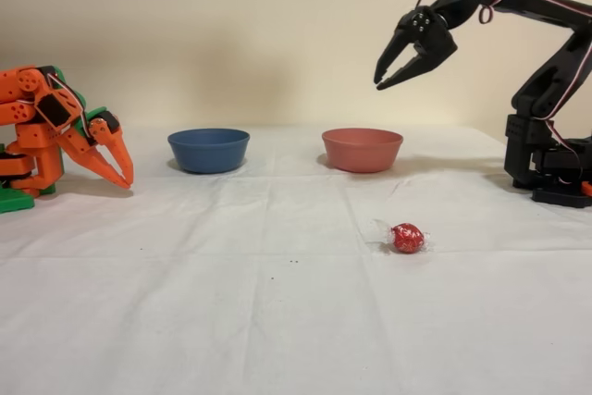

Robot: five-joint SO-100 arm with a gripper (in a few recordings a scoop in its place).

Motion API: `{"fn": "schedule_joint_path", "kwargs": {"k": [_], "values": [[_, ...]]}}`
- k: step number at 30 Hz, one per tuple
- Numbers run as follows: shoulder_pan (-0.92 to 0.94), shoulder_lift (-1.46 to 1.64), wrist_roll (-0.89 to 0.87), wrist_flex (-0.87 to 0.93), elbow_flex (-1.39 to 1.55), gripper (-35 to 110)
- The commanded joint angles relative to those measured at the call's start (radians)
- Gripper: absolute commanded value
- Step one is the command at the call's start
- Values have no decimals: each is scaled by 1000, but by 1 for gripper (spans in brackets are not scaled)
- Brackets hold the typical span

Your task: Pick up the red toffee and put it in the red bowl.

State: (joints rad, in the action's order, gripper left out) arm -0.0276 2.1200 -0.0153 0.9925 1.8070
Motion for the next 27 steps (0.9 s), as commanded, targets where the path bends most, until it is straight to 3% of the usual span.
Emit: {"fn": "schedule_joint_path", "kwargs": {"k": [1, 7, 19, 24, 27], "values": [[-52, -78, -15, 49, -167, 0], [-109, -222, 44, 187, -299, 0], [-319, -334, 434, 380, -373, 0], [-353, -319, 512, 290, -319, 0], [-353, -307, 472, 209, -278, 0]]}}
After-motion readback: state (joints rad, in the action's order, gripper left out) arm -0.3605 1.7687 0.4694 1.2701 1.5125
